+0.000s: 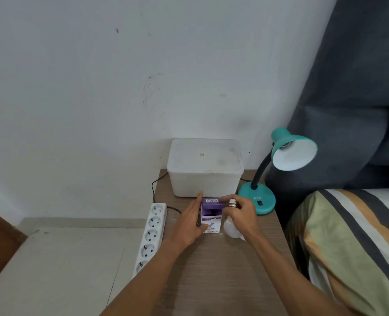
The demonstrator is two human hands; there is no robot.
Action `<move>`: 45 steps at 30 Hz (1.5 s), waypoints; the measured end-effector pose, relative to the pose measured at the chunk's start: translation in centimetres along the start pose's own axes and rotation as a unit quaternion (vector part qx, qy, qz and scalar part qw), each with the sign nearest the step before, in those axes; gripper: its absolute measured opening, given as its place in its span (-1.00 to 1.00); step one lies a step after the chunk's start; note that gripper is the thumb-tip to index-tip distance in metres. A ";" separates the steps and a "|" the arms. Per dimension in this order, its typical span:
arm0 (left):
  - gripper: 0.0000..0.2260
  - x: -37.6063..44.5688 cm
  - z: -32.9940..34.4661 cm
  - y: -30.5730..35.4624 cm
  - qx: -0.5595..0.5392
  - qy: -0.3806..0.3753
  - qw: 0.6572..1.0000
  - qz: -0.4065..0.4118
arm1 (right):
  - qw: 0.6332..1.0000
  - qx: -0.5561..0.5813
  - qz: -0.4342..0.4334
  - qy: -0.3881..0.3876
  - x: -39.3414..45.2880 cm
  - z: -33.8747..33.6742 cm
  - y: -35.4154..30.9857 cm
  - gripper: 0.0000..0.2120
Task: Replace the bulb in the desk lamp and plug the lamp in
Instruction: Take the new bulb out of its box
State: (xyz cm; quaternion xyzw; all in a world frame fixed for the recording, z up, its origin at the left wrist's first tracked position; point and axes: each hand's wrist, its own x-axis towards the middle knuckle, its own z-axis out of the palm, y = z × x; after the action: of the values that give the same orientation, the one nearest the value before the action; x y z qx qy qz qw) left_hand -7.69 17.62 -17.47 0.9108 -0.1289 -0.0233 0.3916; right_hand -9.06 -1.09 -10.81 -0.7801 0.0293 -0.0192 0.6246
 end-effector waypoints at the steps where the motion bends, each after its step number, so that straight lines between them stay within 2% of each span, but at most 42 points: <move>1: 0.00 0.0 0.0 0.0 0.001 -0.002 1.000 -0.001 | 1.000 0.002 -0.006 -0.010 -0.3 0.0 0.0 -0.70; 6: -0.01 -0.1 -0.1 0.0 -0.006 0.002 1.000 -0.008 | 0.998 -0.048 -0.029 -0.004 -0.5 0.3 0.0 -0.85; 11: -0.01 0.0 0.0 0.1 -0.018 0.004 1.000 -0.008 | 0.986 -0.155 -0.060 0.000 -0.2 0.6 1.5 -0.87; 16: -0.01 -0.1 0.1 -0.3 -0.026 0.016 0.999 0.010 | 0.954 -0.283 -0.098 0.007 -0.2 0.7 1.5 -0.85; 18: -0.03 -0.4 0.1 -0.3 -0.032 0.025 0.999 0.028 | 0.948 -0.303 -0.096 0.006 -0.3 0.7 1.4 -0.84; 20: -0.13 -1.0 0.3 -0.1 -0.032 0.043 0.997 0.048 | 0.950 -0.298 -0.095 0.008 -0.4 0.7 1.6 -0.84; 23: -0.39 -2.1 0.9 0.0 -0.011 0.089 0.993 0.078 | 0.952 -0.289 -0.102 0.011 -0.5 0.7 1.6 -0.87; 26: -0.49 -2.7 1.4 0.3 -0.007 0.120 0.990 0.080 | 0.954 -0.278 -0.109 0.007 -0.8 0.7 1.4 -0.88; 29: -0.48 -2.6 1.6 0.7 -0.033 0.128 0.989 0.061 | 0.966 -0.240 -0.101 0.000 -1.3 1.0 1.1 -0.79; 31: -0.46 -2.2 1.6 0.8 -0.065 0.135 0.988 0.044 | 0.979 -0.187 -0.070 0.033 -1.5 0.9 0.6 -0.75; 38: -0.48 1.0 0.7 0.6 -0.102 0.163 0.981 0.012 | 0.992 -0.084 -0.030 0.094 0.1 -0.8 0.0 -0.76; 45: -0.49 2.4 1.6 -0.2 -0.082 0.166 0.983 0.015 | 0.991 -0.088 -0.043 0.089 1.0 -1.7 -0.1 -0.72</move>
State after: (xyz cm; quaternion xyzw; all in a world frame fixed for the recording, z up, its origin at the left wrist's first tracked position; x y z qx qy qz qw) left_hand -5.58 15.97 -18.60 0.8645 -0.0733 0.1237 0.4816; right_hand -8.22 -2.83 -10.39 -0.8276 0.0528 -0.1129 0.5473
